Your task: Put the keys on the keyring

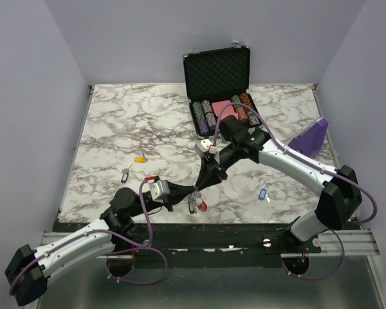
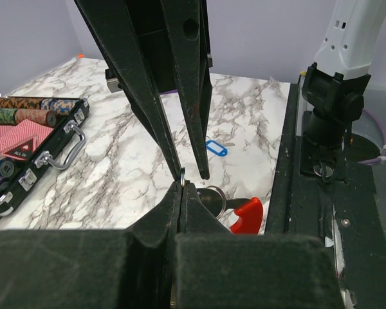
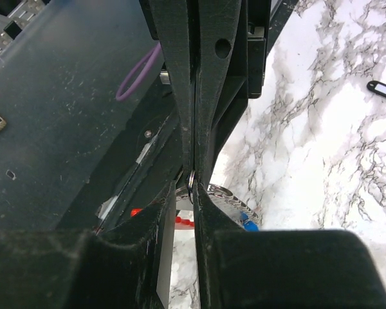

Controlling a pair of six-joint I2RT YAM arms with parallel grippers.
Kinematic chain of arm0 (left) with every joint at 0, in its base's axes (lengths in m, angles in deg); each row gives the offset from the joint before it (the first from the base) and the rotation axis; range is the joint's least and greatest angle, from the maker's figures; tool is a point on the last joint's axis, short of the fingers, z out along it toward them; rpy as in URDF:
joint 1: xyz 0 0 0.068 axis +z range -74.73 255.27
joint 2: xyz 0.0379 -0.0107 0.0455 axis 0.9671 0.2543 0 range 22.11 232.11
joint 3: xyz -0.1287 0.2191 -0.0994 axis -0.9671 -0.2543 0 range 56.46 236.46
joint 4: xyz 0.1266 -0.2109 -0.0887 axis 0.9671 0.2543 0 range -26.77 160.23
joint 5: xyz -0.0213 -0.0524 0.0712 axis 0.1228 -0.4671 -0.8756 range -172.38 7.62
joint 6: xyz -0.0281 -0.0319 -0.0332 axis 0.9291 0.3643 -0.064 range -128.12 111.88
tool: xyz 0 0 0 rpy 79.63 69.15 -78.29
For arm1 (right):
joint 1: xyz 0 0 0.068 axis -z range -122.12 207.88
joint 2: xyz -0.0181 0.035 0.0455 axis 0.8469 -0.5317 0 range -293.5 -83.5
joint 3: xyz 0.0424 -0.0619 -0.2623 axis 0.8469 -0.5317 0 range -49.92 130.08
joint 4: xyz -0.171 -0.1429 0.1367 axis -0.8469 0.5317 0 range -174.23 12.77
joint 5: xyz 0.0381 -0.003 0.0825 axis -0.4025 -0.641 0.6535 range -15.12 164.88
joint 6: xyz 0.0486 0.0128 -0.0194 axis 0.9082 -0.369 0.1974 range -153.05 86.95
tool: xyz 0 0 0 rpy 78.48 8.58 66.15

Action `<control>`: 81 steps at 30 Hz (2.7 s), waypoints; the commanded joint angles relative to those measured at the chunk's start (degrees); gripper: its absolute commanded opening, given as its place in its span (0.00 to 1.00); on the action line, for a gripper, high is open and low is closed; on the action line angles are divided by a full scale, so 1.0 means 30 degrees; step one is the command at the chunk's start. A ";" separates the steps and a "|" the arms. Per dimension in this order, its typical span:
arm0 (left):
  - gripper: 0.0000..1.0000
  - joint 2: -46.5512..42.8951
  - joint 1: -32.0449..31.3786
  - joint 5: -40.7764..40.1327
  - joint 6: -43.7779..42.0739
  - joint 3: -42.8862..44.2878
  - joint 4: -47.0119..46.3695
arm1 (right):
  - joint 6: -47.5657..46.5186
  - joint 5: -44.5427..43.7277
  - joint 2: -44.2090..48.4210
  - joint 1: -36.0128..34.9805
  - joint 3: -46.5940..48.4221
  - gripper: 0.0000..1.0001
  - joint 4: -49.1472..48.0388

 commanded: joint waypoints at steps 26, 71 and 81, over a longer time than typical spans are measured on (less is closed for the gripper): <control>0.55 -0.1569 0.0237 -0.1513 -0.0755 0.3274 0.8356 | -0.1164 -0.6249 -0.0379 -0.0373 0.2386 0.01 0.2923; 0.20 0.4526 0.0324 -0.0048 -0.0845 0.5504 0.6750 | -0.0726 -0.5695 -0.0673 -0.0344 0.2592 0.01 0.3072; 0.00 0.4030 0.0354 0.0217 -0.0876 0.5476 0.7131 | -0.0492 -0.5285 -0.0673 -0.0344 0.2563 0.05 0.2926</control>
